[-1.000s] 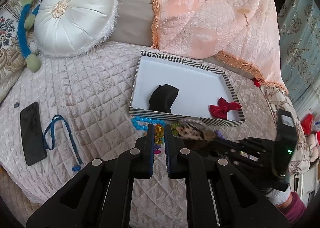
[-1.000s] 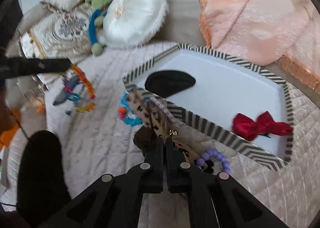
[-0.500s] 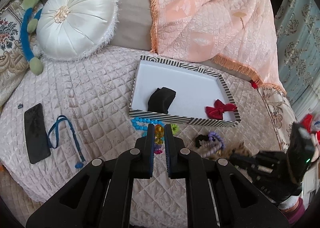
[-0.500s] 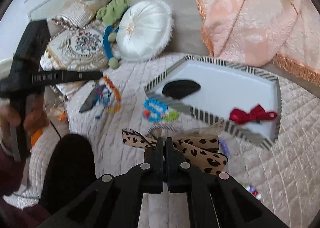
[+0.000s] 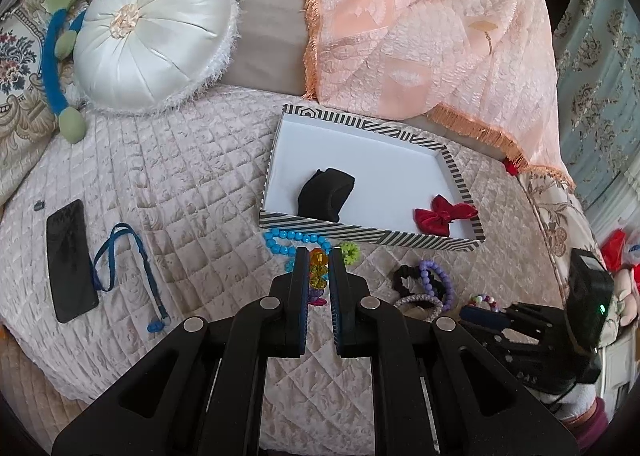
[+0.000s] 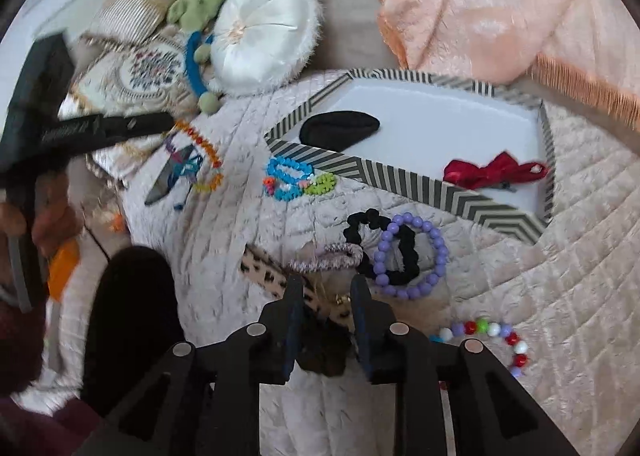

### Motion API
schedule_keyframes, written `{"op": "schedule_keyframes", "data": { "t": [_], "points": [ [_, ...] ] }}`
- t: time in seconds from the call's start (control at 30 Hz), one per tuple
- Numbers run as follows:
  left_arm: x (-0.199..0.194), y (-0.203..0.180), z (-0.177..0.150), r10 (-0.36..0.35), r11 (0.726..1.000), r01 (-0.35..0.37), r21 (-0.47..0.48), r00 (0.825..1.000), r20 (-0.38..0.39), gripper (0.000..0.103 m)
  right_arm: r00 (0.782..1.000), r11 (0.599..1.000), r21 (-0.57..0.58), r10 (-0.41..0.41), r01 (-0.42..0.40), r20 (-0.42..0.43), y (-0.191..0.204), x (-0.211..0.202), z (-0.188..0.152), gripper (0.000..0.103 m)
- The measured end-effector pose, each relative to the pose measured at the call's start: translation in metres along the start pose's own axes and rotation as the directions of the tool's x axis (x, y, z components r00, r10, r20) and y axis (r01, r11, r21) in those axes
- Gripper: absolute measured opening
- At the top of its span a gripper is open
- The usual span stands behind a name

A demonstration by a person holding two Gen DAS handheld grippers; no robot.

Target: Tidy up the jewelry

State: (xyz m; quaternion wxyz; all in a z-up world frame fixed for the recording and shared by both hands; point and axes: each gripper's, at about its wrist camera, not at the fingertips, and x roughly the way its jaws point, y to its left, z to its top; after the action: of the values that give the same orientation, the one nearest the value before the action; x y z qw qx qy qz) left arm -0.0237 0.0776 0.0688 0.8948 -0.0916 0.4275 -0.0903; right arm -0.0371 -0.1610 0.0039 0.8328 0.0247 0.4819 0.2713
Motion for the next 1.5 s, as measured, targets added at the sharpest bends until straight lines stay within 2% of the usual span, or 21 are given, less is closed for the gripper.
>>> {"op": "schedule_keyframes", "data": {
  "t": [0.17,0.23,0.33,0.4,0.43,0.47,0.5,0.6,0.8,1.0,1.5],
  "points": [
    [0.004,0.004,0.001,0.002,1.000,-0.002,-0.010,1.000,-0.006,0.008,0.997,0.984,0.165,0.076,-0.073,-0.010,-0.019,0.015,0.006,0.025],
    [0.005,0.004,0.000,0.003,1.000,-0.003,-0.010,1.000,-0.008,0.008,0.995,0.966,0.238,0.102,-0.098,-0.006,-0.029,0.021,0.008,0.031],
    [0.007,0.004,0.001,0.004,1.000,-0.004,-0.009,1.000,-0.012,0.008,0.988,0.944,0.299,0.151,-0.139,-0.018,-0.036,0.030,0.010,0.031],
    [0.009,0.005,0.001,0.006,1.000,-0.006,-0.009,1.000,-0.016,0.008,0.987,0.946,0.290,0.160,-0.144,-0.032,-0.031,0.038,0.012,0.031],
    [0.010,0.004,0.001,0.006,1.000,-0.007,-0.010,1.000,-0.017,0.008,0.987,0.950,0.278,0.159,-0.144,-0.031,-0.029,0.040,0.013,0.026],
    [0.010,0.004,0.001,0.007,1.000,-0.008,-0.011,1.000,-0.019,0.008,0.987,0.954,0.261,0.158,-0.146,-0.023,-0.023,0.040,0.015,0.014],
    [0.010,0.004,0.001,0.008,1.000,-0.008,-0.011,1.000,-0.020,0.008,0.988,0.957,0.249,0.154,-0.147,-0.009,-0.021,0.039,0.016,0.008],
    [0.010,0.004,0.002,0.010,1.000,-0.010,-0.004,1.000,-0.015,0.008,0.984,0.962,0.210,0.167,-0.177,0.065,-0.011,0.027,0.028,0.008],
    [0.009,-0.006,0.014,0.004,1.000,-0.004,0.014,1.000,-0.001,0.008,0.970,0.964,0.161,0.191,-0.214,0.148,-0.001,0.001,0.052,0.008],
    [0.014,-0.021,0.035,-0.003,0.999,0.003,0.043,1.000,-0.004,0.008,0.966,0.969,0.155,0.156,-0.190,0.207,-0.006,-0.020,0.068,0.008],
    [0.054,-0.057,0.069,0.044,0.991,-0.040,0.129,0.999,-0.026,0.008,0.977,0.978,0.186,0.057,-0.096,0.205,-0.050,-0.032,0.082,0.008]
  ]
}}
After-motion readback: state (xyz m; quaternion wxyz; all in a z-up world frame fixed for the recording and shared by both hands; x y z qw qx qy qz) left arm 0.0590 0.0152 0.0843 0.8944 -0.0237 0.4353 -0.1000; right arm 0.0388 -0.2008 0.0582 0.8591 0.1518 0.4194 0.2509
